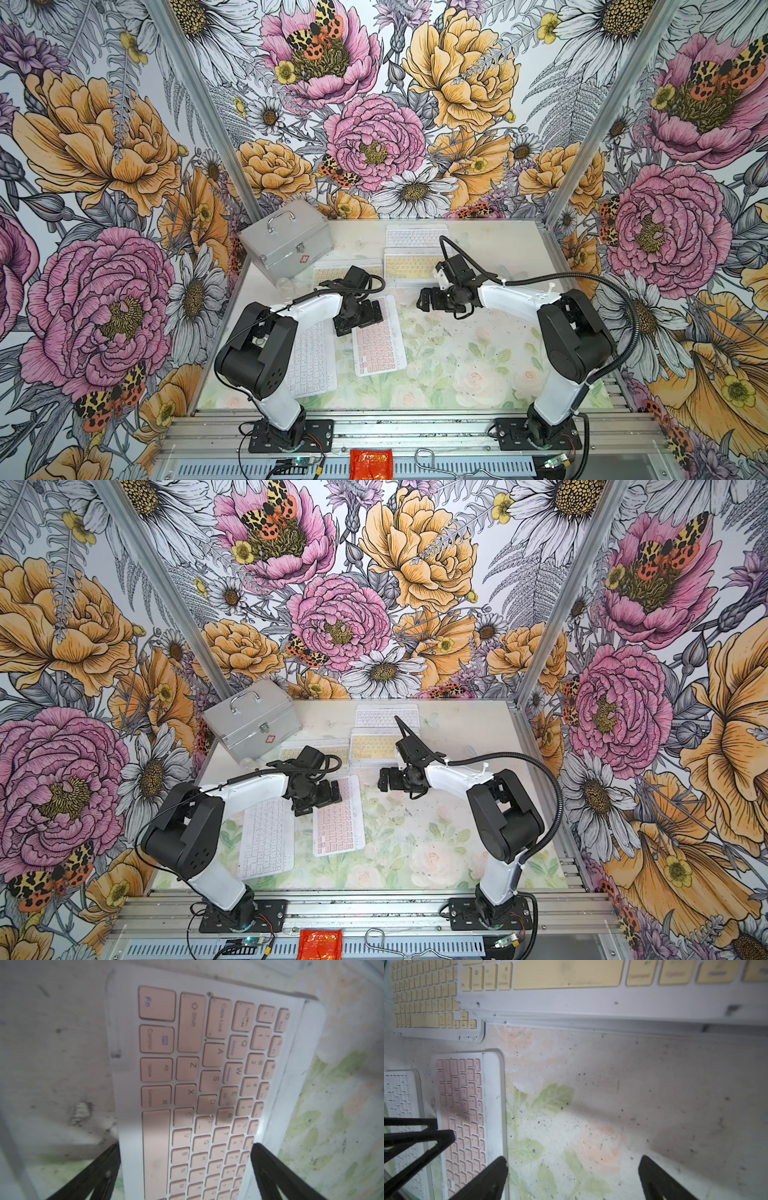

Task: Stack the numeric keypads
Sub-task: Move the numeric keypad to the center of the board.

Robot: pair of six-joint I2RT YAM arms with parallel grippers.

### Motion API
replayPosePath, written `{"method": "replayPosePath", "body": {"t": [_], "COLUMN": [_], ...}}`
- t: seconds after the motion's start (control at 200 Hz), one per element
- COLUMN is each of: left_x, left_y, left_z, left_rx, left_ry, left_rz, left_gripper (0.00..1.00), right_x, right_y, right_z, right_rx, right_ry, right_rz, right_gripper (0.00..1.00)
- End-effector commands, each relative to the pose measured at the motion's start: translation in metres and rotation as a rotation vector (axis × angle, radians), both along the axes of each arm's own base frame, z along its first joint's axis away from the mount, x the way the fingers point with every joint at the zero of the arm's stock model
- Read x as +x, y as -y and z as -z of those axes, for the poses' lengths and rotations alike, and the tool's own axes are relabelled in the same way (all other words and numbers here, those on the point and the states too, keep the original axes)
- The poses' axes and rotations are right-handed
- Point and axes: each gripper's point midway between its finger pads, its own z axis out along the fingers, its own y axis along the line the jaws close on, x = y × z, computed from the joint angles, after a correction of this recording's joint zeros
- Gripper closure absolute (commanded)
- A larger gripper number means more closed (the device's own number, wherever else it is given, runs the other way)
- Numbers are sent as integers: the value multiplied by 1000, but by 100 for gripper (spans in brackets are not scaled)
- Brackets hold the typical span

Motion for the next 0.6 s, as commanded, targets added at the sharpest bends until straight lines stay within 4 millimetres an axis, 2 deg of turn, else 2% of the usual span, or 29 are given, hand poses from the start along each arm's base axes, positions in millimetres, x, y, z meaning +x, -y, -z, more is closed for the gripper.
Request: {"method": "replayPosePath", "body": {"t": [0.0, 0.165, 0.18, 0.21, 0.38, 0.49, 0.595], "left_x": [-14, -19, -21, -23, -29, -29, -24], "left_y": [45, 102, 106, 116, 165, 173, 159], "left_z": [2, 0, 10, 12, 8, 6, 5], "left_rx": [-104, -206, -200, -216, -296, -326, -316], "left_ry": [-63, -76, -99, -109, -119, -122, -106], "left_rz": [36, 104, 105, 120, 178, 190, 176], "left_gripper": [1, 1, 1, 1, 1, 1, 1], "right_x": [4, 3, 3, 3, 0, -7, -18], "right_y": [17, 52, 55, 61, 100, 118, 119], "right_z": [-16, -22, -22, -24, -27, -27, -23], "right_rx": [75, 107, 111, 121, 167, 136, 106], "right_ry": [8, 1, 0, -2, -30, -34, -64], "right_rz": [59, 150, 158, 177, 326, 382, 364], "right_gripper": [0, 0, 0, 0, 0, 0, 0]}}
